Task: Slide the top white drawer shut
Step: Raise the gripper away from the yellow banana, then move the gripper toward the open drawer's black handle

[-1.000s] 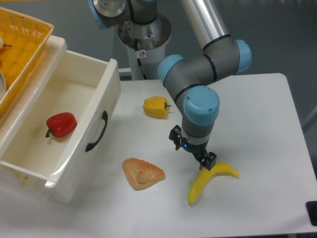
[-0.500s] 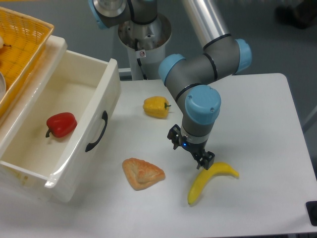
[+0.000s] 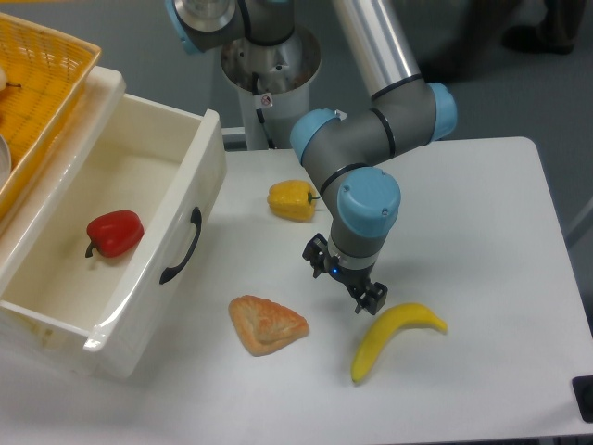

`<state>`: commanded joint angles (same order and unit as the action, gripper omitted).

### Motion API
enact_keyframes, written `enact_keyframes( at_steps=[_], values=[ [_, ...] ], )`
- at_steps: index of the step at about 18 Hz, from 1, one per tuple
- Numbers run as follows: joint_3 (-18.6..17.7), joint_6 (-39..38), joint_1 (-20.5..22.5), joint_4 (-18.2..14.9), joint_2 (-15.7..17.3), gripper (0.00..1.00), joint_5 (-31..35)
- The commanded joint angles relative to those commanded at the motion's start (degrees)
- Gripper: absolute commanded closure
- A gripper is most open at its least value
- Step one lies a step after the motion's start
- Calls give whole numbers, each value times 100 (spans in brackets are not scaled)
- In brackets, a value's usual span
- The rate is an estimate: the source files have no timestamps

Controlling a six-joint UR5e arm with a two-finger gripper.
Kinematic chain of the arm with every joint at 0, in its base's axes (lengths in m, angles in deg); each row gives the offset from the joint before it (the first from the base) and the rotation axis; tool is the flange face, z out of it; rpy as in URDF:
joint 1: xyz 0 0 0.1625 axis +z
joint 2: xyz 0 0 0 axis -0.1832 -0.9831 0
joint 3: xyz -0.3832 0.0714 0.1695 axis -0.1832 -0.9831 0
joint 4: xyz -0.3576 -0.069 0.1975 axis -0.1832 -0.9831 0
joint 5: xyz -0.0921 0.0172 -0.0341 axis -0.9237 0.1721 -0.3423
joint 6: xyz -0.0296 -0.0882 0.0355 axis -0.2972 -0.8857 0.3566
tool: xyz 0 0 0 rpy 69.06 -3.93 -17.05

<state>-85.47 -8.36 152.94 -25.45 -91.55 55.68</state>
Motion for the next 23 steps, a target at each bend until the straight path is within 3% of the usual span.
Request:
enact_keyframes(
  at_steps=[3, 7, 14, 23],
  values=[
    [-9, -632, -35, -246, 123, 35, -494],
    [-44, -968, -175, -527, 211, 58, -592],
    [-61, -960, -219, -1371, 606, 97, -1039],
    [-61, -968, -395, -1513, 756, 100, -1584]
  ],
)
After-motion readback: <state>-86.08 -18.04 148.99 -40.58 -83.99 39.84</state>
